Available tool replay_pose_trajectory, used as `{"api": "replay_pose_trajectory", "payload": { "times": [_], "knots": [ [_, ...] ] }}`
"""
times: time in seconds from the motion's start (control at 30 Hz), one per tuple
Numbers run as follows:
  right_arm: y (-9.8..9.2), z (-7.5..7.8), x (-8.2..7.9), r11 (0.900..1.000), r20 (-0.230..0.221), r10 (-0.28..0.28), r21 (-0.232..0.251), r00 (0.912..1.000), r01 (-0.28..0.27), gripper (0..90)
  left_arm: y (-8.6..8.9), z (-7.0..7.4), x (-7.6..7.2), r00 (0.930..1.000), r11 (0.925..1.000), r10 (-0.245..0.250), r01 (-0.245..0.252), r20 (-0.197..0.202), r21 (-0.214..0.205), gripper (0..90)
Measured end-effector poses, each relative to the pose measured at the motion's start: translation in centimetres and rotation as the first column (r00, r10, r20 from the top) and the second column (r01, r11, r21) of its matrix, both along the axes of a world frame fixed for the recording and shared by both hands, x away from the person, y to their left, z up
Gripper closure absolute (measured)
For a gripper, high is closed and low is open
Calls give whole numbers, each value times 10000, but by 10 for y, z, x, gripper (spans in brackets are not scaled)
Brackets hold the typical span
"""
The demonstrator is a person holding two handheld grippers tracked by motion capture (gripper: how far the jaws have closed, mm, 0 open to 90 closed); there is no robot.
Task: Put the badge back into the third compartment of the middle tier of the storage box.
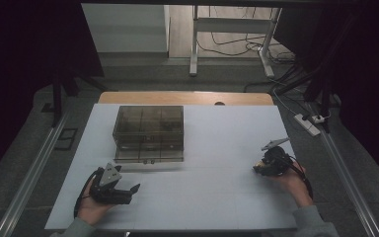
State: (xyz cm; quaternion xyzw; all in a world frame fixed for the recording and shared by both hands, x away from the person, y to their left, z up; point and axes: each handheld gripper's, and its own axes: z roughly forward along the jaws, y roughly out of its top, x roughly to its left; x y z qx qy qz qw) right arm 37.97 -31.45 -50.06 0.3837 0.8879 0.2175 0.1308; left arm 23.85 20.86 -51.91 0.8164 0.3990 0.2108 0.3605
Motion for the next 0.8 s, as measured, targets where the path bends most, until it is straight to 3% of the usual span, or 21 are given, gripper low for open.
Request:
{"api": "replay_pose_trajectory", "payload": {
  "times": [0.33, 0.6, 0.8],
  "knots": [
    [1, 1, -1, 10000, 206, 34, -23, 9998, -34, 471, 2, -1, 0, 10000, 10000, 33, -33, -28, -66, 90],
    [2, 11, -4, 9987, 733, 38, 504, 9973, -76, 471, 2, -1, 0, 10000, 10000, 19, -19, -29, -38, 91],
    [6, 19, -8, 9929, 1038, 96, 1167, 9946, -218, 471, 2, -1, 0, 10000, 10000, 23, -23, -43, -82, 91]
  ]
}}
